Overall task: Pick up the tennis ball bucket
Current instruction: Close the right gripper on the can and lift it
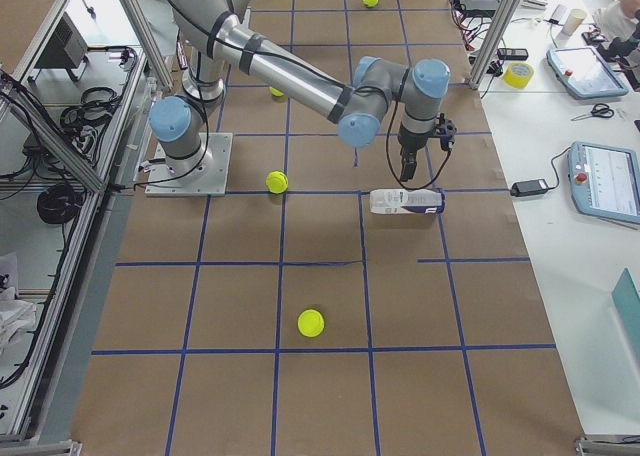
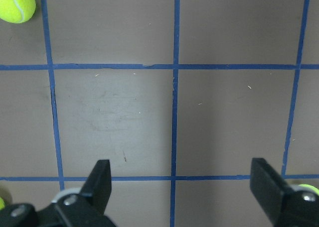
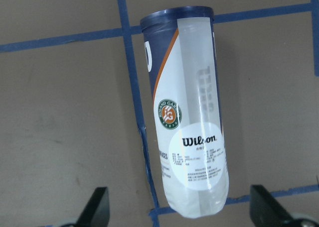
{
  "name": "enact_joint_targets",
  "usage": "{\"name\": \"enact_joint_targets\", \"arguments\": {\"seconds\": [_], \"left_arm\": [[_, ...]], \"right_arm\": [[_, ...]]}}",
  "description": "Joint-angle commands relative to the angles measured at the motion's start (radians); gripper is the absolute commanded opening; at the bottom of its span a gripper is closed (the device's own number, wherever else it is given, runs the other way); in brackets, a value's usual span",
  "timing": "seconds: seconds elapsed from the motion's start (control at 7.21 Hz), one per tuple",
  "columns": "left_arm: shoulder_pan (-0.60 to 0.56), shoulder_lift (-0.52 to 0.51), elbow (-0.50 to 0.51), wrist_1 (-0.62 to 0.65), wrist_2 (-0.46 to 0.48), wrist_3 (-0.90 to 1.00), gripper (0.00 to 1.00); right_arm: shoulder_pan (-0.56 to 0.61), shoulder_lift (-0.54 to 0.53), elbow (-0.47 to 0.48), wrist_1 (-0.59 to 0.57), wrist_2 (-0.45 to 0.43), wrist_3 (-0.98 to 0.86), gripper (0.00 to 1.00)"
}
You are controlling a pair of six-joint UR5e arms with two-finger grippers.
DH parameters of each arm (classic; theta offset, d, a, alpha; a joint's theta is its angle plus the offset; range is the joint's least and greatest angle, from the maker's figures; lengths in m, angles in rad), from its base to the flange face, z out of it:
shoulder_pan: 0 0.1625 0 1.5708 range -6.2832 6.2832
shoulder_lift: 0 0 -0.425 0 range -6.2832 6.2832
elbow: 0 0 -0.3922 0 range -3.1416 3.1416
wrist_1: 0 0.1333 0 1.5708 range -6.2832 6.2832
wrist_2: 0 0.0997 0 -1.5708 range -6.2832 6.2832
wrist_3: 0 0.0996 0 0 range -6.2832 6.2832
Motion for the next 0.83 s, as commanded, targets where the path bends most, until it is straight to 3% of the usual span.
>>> {"name": "enact_joint_targets", "arguments": {"seconds": [0.0,0.28,0.69], "left_arm": [[0.0,0.0,0.002,0.001,-0.001,0.0,1.0],[-0.003,-0.002,0.0,0.002,-0.002,-0.002,1.0],[-0.004,-0.005,0.0,0.002,-0.002,-0.002,1.0]], "right_arm": [[-0.007,0.087,-0.01,-0.062,0.008,-0.058,1.0],[-0.014,0.159,-0.01,-0.155,0.011,-0.079,1.0],[-0.024,0.202,-0.001,-0.156,0.013,-0.133,1.0]]}}
